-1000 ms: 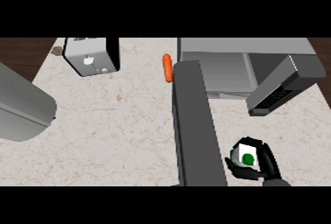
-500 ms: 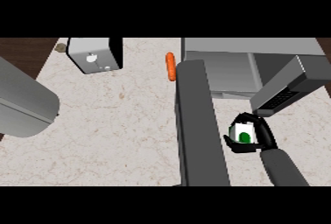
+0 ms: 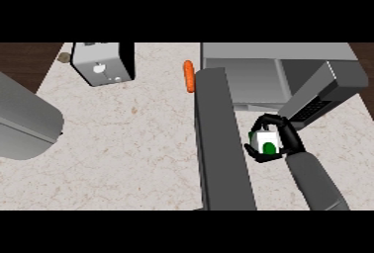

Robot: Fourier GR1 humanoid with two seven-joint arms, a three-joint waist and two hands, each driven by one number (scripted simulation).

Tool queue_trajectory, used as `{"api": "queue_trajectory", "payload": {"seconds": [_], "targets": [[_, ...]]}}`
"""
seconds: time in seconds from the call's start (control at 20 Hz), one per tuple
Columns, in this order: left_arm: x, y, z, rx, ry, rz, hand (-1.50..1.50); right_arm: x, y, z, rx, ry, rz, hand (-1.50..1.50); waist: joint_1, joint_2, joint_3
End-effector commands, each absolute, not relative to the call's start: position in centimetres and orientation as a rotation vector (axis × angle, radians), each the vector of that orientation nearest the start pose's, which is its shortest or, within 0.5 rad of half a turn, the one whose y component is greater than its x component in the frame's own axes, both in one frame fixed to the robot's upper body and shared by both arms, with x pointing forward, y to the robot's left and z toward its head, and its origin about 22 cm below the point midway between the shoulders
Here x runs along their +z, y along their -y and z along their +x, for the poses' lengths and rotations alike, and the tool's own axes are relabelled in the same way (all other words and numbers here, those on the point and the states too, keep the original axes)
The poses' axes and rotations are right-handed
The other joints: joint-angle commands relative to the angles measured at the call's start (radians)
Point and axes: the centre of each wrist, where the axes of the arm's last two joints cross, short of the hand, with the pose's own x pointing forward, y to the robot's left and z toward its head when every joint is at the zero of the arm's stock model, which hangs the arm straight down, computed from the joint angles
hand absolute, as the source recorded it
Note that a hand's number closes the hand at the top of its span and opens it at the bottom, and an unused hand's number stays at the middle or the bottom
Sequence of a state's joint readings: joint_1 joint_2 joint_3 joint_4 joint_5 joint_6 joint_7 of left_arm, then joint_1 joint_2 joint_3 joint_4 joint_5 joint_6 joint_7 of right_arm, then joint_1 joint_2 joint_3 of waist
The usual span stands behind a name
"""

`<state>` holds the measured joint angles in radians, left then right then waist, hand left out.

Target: Pick up the milk, place it into the microwave and close the microwave

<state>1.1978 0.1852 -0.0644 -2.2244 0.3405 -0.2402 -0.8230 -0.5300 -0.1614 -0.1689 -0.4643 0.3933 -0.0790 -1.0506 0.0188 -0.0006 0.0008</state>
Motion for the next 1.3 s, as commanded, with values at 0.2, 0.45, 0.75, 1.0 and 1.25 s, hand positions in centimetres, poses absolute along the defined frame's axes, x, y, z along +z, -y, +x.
{"api": "queue_trajectory", "payload": {"seconds": [0.2, 0.45, 0.75, 1.0, 1.25], "targets": [[5.4, -29.2, -2.6, 0.225, 1.96, 0.075, -1.5, -4.9, 24.0, 36.7, 0.569, 2.027, -0.277, 1.5, -0.002, 0.001, 0.0], [4.6, -28.6, -1.6, 0.224, 1.954, 0.076, -1.5, -1.2, 22.3, 39.4, 0.588, 1.98, -0.251, 1.5, -0.005, 0.002, -0.001], [3.7, -31.2, -2.3, 0.2, 1.941, 0.061, -1.5, 0.8, 21.4, 41.9, 0.599, 1.943, -0.335, 1.5, 0.03, 0.013, 0.0], [2.7, -30.7, 0.2, 0.214, 1.96, 0.024, -1.5, 2.3, 20.4, 43.1, 0.563, 1.908, -0.499, 1.5, 0.053, 0.03, 0.001], [2.8, -31.1, -0.1, 0.183, 1.922, 0.016, -1.5, 2.7, 22.0, 43.5, 0.442, 1.824, -0.648, 1.5, 0.069, 0.036, 0.002]]}}
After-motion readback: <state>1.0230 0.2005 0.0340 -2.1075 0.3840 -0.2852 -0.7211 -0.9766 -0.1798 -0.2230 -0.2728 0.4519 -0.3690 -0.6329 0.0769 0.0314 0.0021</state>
